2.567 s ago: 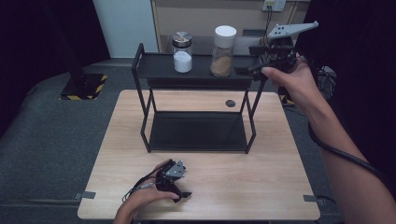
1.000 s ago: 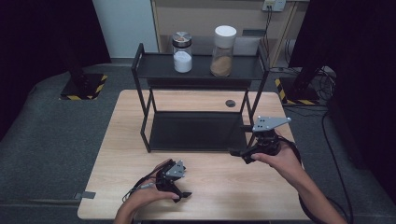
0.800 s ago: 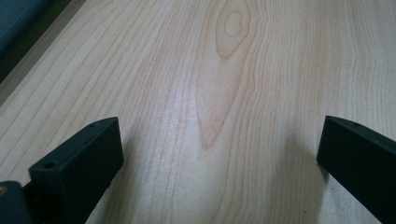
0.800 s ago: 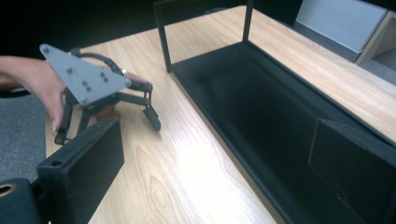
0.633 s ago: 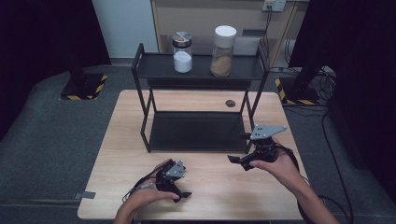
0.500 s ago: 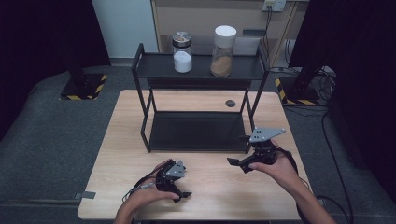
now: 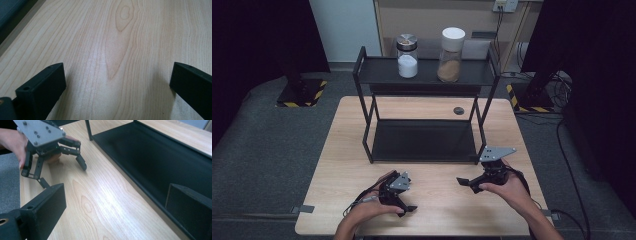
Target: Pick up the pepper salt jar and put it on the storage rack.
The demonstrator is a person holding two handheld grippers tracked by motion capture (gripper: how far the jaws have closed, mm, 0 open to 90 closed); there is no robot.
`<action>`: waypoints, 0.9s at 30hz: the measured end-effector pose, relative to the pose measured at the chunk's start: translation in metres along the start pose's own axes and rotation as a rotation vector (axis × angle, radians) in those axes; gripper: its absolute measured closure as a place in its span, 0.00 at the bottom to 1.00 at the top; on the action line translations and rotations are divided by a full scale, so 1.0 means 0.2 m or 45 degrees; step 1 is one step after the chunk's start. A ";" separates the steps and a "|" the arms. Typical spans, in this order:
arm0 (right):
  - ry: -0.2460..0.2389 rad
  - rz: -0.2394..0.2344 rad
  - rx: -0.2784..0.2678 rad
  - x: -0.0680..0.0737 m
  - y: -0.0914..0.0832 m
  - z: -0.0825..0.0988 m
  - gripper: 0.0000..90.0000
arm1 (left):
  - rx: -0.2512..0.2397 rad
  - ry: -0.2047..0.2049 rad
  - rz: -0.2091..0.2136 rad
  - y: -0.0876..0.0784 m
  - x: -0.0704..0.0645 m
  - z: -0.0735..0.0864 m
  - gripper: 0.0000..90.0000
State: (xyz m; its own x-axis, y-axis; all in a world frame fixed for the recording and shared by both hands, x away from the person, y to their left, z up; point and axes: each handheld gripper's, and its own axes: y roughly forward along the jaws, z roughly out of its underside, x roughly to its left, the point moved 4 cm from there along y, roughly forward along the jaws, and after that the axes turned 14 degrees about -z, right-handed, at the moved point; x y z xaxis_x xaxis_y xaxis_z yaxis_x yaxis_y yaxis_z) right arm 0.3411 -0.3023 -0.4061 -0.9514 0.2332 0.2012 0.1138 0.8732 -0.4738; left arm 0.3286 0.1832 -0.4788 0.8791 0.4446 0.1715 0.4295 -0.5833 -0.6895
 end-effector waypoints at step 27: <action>0.035 0.061 0.093 0.00 0.05 0.25 0.04 | 0.000 -0.002 -0.001 0.00 0.00 0.00 0.00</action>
State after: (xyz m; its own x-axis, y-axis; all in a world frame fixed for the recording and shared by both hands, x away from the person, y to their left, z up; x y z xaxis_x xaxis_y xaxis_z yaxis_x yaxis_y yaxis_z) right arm 0.3270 -0.3144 -0.4546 -0.9371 0.2864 0.1996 0.1370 0.8276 -0.5444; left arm 0.3285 0.1831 -0.4788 0.8787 0.4458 0.1710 0.4300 -0.5832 -0.6892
